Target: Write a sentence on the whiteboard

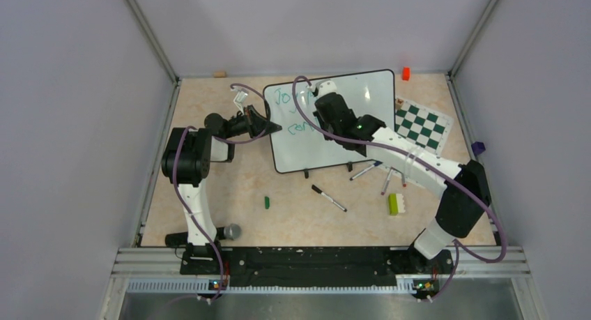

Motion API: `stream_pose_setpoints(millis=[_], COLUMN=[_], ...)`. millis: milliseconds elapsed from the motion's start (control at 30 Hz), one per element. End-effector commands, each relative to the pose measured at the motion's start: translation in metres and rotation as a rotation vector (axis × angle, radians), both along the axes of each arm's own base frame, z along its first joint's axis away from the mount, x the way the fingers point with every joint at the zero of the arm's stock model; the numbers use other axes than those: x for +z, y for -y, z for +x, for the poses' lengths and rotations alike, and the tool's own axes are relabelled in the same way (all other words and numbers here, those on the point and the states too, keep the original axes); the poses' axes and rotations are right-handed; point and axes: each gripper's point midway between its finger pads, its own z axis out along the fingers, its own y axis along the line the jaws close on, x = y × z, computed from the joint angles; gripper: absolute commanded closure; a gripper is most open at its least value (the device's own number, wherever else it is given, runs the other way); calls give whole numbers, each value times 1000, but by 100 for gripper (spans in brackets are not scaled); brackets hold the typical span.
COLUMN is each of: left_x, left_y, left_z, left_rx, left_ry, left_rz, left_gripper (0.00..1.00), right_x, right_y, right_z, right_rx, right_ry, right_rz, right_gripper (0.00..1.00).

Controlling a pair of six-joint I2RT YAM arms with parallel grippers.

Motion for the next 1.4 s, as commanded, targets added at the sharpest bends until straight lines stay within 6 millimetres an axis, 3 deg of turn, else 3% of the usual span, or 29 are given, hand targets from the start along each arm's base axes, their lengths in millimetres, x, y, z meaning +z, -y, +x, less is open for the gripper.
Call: stream_pose_setpoints(millis=[0, 700, 1033, 1367], left_x=[-19, -20, -19, -19], left_y=[12, 12, 12, 12], left_z=[-38, -38, -38, -38], left_rx=[-205, -206, -204, -205], left_ry=[183, 181, 181, 181], left_rz=[84, 84, 83, 83], left_gripper=[100, 100, 100, 100], right_x=[24, 16, 6, -6], right_y=[9, 5, 0, 13], right_z=[5, 17, 4, -1], right_rx=[-31, -19, 37, 6], right_ry=[49, 31, -23, -49], right_rz=[32, 31, 50, -8], right_gripper=[100, 100, 100, 100])
